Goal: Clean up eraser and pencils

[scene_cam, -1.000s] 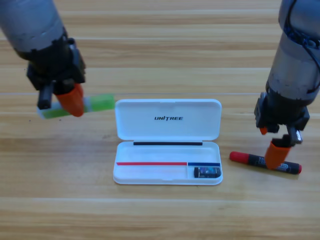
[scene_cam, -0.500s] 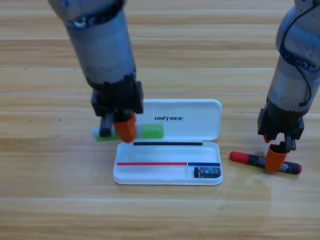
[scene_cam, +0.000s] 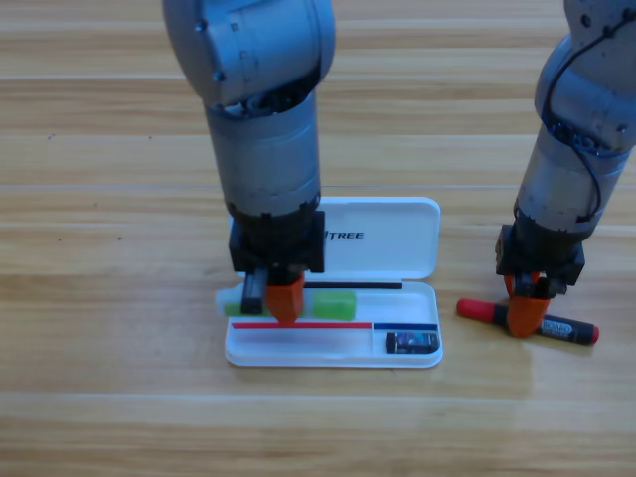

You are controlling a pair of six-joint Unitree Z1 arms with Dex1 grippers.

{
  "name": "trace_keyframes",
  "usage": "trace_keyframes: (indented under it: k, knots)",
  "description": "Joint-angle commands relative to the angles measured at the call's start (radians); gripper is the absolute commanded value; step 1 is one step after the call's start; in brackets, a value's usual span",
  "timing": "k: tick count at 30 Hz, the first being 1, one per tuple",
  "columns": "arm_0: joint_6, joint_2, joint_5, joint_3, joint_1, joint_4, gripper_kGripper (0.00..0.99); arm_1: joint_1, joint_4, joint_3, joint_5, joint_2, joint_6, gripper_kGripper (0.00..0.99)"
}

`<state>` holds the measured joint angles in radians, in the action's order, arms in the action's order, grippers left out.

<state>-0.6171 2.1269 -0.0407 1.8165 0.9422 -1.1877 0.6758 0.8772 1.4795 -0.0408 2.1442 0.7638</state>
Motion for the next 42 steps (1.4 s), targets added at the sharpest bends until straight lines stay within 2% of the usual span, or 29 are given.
trace_keyframes:
  k: [1, 2, 3, 10, 25, 30, 42]
  knots:
    - [0.01, 0.08, -0.021, 0.007, 0.023, 0.01, 0.0, -0.012, -0.012, -0.047, 0.007, 0.105, 0.02, 0.109]
    - [0.008, 0.087, -0.025, 0.011, 0.023, 0.011, 0.0, -0.012, -0.012, -0.047, 0.015, 0.105, 0.022, 0.008]
    - [0.008, 0.094, -0.028, 0.015, 0.023, 0.013, 0.0, -0.012, -0.012, -0.048, 0.019, 0.105, 0.023, 0.0]
    - [0.005, 0.13, -0.038, 0.02, 0.021, 0.027, 0.0, -0.012, 0.006, -0.058, 0.038, 0.068, 0.031, 0.0]
    - [0.01, 0.166, -0.038, 0.012, 0.013, 0.057, 0.0, 0.034, 0.167, -0.01, 0.047, -0.148, 0.038, 0.0]
    - [0.008, 0.166, -0.038, 0.017, 0.001, 0.057, 0.0, 0.047, 0.183, -0.001, 0.045, -0.193, 0.038, 0.0]
    - [0.005, 0.156, -0.038, 0.015, -0.025, 0.057, 0.0, 0.048, 0.189, 0.021, 0.041, -0.176, 0.038, 0.0]
